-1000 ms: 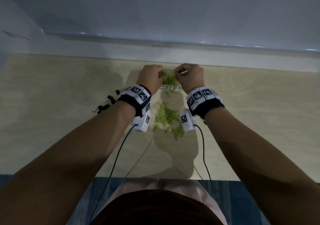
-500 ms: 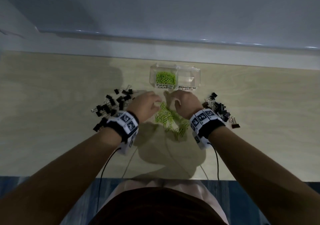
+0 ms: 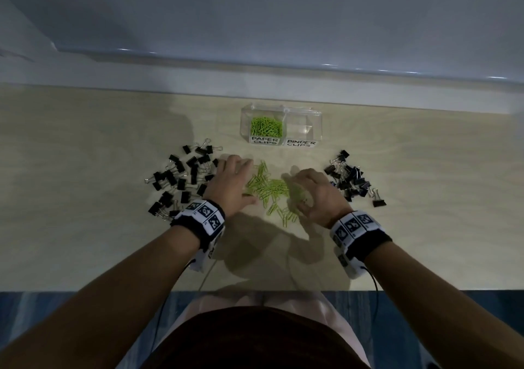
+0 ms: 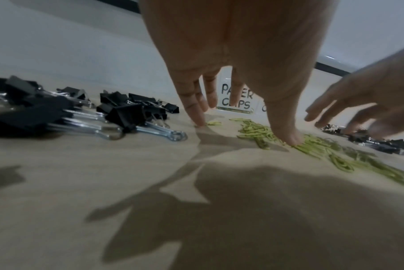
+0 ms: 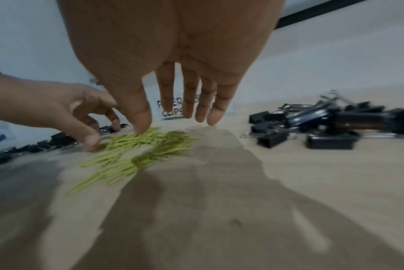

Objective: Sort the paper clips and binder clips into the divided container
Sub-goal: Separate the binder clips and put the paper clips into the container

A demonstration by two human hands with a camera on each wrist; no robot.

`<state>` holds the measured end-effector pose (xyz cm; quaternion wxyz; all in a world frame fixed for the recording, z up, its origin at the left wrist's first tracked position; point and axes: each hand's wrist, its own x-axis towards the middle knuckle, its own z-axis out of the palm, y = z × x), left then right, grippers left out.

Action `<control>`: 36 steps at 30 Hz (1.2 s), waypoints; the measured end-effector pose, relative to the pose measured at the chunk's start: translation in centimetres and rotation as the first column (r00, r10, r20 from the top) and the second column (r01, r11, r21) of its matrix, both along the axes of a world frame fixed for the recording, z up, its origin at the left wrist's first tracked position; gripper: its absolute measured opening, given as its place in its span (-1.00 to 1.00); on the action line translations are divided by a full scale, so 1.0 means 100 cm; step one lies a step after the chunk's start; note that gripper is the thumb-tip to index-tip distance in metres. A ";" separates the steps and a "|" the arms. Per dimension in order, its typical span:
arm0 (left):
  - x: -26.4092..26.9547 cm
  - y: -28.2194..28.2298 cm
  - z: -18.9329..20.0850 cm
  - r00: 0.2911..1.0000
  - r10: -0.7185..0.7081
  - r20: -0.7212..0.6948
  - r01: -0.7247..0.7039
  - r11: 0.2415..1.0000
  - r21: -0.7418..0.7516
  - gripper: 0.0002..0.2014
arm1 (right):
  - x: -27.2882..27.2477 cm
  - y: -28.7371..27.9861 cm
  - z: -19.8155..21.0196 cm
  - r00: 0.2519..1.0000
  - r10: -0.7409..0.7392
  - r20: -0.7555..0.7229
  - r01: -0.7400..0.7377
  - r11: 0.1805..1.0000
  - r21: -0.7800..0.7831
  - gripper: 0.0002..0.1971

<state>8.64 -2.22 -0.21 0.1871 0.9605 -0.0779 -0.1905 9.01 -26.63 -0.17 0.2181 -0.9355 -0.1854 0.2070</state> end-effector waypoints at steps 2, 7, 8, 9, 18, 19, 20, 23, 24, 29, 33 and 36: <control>-0.001 -0.003 0.003 0.998 -0.023 -0.056 0.025 0.999 0.038 0.00 | -0.002 -0.003 0.000 0.998 -0.038 -0.056 0.031 0.993 -0.111 -0.17; 0.002 -0.028 -0.001 0.992 -0.107 -0.072 0.106 0.994 -0.024 -0.11 | 0.000 0.029 -0.004 0.991 -0.107 -0.084 0.101 0.992 -0.074 -0.22; 0.003 -0.032 -0.001 0.991 -0.114 -0.072 0.111 0.993 -0.044 -0.18 | 0.001 0.037 -0.005 0.992 -0.105 -0.070 0.102 0.994 -0.044 -0.30; 0.004 -0.035 -0.002 0.991 -0.111 -0.075 0.106 0.992 -0.063 -0.26 | 0.003 0.044 -0.005 0.993 -0.102 -0.057 0.101 0.995 -0.019 -0.39; 0.020 -0.024 0.007 0.998 -0.061 -0.034 0.058 0.996 -0.066 -0.74 | 0.020 0.042 -0.002 0.975 -0.224 0.013 0.222 0.972 0.078 -0.85; 0.021 -0.022 0.009 0.999 -0.028 -0.025 0.026 0.996 -0.089 -0.74 | 0.021 0.039 -0.002 0.965 -0.263 0.000 0.262 0.961 0.084 -0.88; 0.022 -0.020 0.012 1.000 0.017 -0.014 -0.019 0.992 -0.128 -0.75 | 0.023 0.037 0.000 0.952 -0.307 -0.014 0.307 0.946 0.103 -0.90; 0.029 -0.019 0.026 0.989 0.148 0.010 -0.140 0.954 -0.265 -0.80 | 0.032 0.039 0.016 0.902 -0.428 -0.052 0.429 0.878 0.210 -0.91; 0.034 -0.020 0.032 0.983 0.184 0.014 -0.171 0.937 -0.304 -0.81 | 0.037 0.041 0.023 0.893 -0.445 -0.059 0.446 0.862 0.240 -0.92; 0.078 -0.027 0.060 0.966 0.242 0.092 -0.201 0.925 -0.323 -0.88 | 0.084 0.064 0.053 0.892 -0.450 0.052 0.410 0.850 0.332 -0.95; 0.107 -0.030 0.069 0.973 0.200 0.111 -0.172 0.961 -0.218 -0.78 | 0.120 0.084 0.056 0.903 -0.406 0.140 0.355 0.889 0.288 -0.85; 0.105 -0.025 0.070 0.982 0.166 0.089 -0.145 0.967 -0.208 -0.54 | 0.123 0.082 0.053 0.938 -0.330 0.104 0.301 0.926 0.228 -0.68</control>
